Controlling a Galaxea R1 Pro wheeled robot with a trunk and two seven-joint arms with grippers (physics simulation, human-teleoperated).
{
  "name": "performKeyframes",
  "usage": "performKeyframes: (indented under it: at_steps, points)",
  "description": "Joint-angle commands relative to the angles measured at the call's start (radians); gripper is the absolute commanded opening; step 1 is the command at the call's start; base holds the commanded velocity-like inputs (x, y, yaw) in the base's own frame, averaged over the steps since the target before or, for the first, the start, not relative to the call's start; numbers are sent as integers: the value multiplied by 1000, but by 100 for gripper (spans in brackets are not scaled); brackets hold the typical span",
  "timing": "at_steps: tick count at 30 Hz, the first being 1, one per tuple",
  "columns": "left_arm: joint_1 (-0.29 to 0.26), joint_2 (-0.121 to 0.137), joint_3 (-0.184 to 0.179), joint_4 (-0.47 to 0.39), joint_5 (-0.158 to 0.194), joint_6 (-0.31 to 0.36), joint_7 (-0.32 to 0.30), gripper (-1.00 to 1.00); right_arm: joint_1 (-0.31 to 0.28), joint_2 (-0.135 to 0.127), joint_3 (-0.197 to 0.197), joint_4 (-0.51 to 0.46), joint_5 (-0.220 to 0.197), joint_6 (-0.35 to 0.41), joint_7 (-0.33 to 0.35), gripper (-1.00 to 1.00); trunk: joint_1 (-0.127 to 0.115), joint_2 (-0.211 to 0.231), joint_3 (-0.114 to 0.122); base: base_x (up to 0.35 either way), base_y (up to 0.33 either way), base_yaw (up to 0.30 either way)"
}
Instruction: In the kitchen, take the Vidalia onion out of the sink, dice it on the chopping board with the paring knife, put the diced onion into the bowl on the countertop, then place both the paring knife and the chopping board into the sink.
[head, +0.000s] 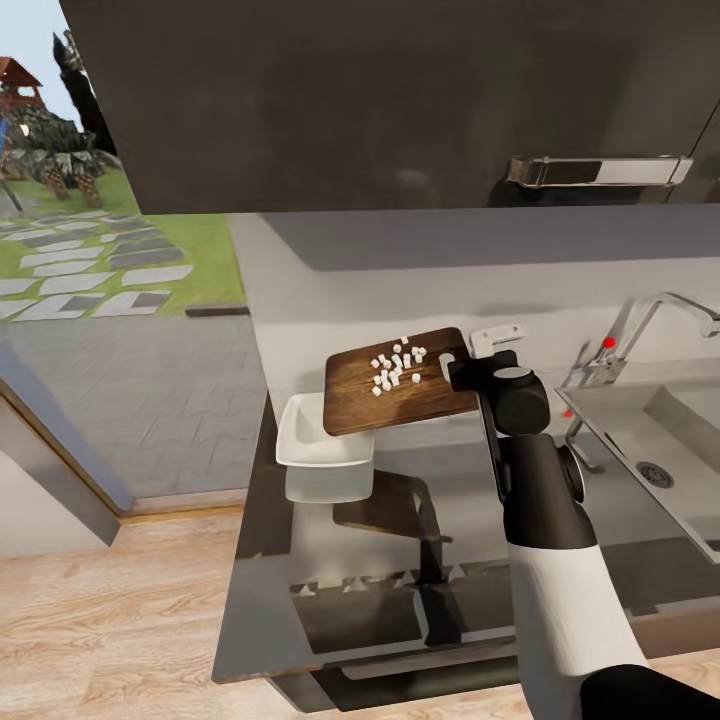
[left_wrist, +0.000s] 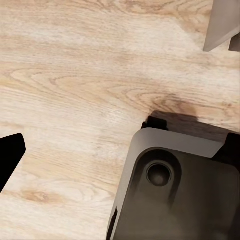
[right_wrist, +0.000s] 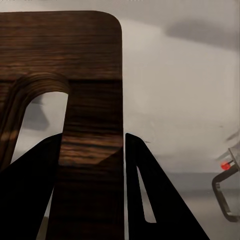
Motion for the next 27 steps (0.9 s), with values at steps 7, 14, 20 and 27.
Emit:
performKeyframes:
  at_steps: [7, 14, 20, 27]
  points:
    - [-1, 0, -8, 0, 7, -3, 4, 100, -1, 0, 23, 0, 33, 6, 7, -100, 0, -1, -1, 0, 0, 0]
    - [-1, 0, -9, 0, 7, -3, 4, 100, -1, 9, 34, 0, 162, 5, 6, -100, 0, -1, -1, 0, 0, 0]
    - [-1, 0, -9, 0, 7, -3, 4, 100, -1, 9, 34, 0, 221, 4, 6, -100, 0, -1, -1, 0, 0, 0]
    - [-1, 0, -9, 0, 7, -3, 4, 100, -19, 9, 71, 0, 255, 6, 6, -100, 0, -1, -1, 0, 0, 0]
